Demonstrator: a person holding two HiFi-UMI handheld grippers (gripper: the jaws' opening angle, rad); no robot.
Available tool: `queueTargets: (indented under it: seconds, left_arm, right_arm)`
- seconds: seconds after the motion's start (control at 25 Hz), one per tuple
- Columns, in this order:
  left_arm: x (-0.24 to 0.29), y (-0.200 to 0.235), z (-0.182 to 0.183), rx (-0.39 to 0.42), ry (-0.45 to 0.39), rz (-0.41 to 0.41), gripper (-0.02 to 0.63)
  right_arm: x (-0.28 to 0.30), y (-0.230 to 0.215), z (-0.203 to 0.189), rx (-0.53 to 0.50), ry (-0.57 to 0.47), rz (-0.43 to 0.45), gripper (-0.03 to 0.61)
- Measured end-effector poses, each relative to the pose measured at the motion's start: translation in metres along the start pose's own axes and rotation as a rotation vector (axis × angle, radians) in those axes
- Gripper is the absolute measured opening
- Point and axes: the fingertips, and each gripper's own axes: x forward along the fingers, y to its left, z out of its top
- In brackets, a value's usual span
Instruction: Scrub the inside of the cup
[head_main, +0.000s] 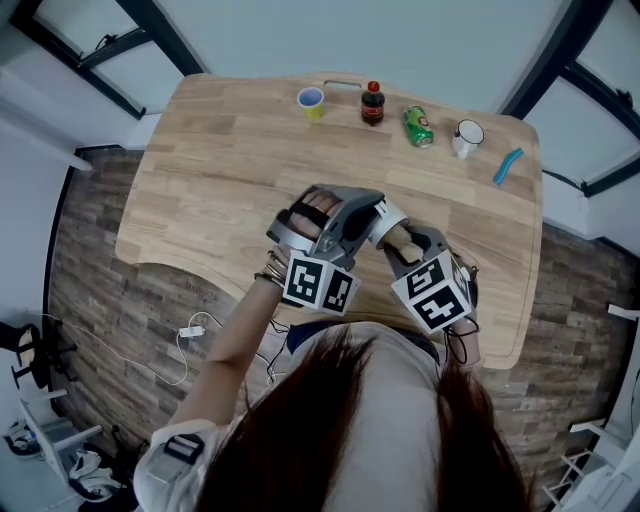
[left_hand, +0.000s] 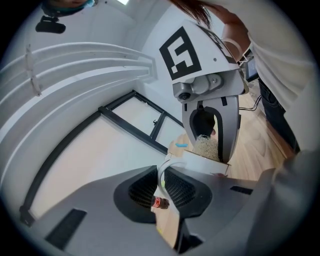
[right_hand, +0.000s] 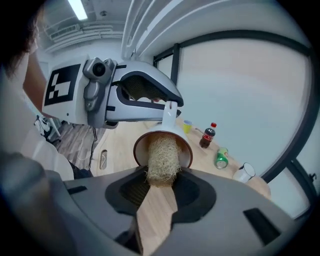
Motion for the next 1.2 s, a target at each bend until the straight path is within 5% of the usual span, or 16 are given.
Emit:
queueTargets:
  seconds: [0.24, 0.36, 1.2]
  left_arm:
    - [0.001, 0.000, -0.003, -0.010, 0.011, 0.000, 0.054]
    - [0.001, 0.000, -0.004, -0.015, 0.016, 0.006, 0.054]
    - [-0.003, 0.006, -0.001, 0.015, -0.009, 0.059, 0.053]
  right_arm:
    - [0.002, -0.003, 0.000, -0.231, 0.027, -0.116, 0.144]
    - [0.004, -0.003, -0.001, -0.262, 0.018, -0.135, 0.144]
    - [0.001, 0.005, 0.010, 0.723, -0.231, 0.367, 0.144]
